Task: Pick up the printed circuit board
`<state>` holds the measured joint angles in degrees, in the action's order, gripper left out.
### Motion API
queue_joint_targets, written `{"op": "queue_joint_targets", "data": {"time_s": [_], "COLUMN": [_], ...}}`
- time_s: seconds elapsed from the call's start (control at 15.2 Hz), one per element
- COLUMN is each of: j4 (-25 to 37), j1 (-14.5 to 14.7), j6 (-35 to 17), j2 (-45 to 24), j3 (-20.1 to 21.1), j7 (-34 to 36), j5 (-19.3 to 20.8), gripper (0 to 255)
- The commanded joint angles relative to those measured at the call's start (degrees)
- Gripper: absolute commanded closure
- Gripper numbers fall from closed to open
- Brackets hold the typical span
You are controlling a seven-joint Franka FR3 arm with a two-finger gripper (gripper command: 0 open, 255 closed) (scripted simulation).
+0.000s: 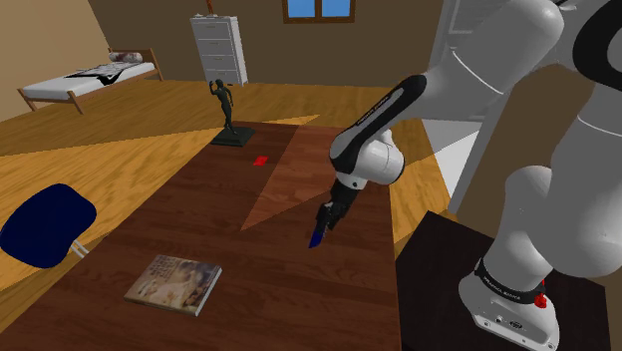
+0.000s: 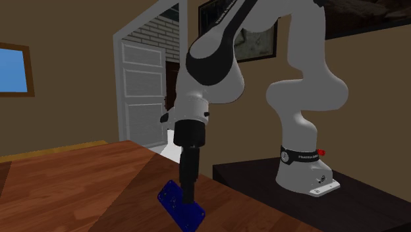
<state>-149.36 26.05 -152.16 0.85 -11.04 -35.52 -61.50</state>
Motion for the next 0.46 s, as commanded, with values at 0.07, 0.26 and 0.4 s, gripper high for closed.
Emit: {"op": "queue_joint_targets", "data": {"time_s": [0.07, 0.26, 0.4], "j4": [-0.54, -0.9, -0.91], "j1": [-0.32, -0.86, -0.92], "j6": [0.85, 1.94, 2.0], "j2": [2.58, 5.11, 5.24], "j3": [-0.14, -0.08, -0.04], "j7": [3.91, 7.69, 7.87], "j5": [4.1, 8.03, 8.22], "gripper": [255, 255, 255]}}
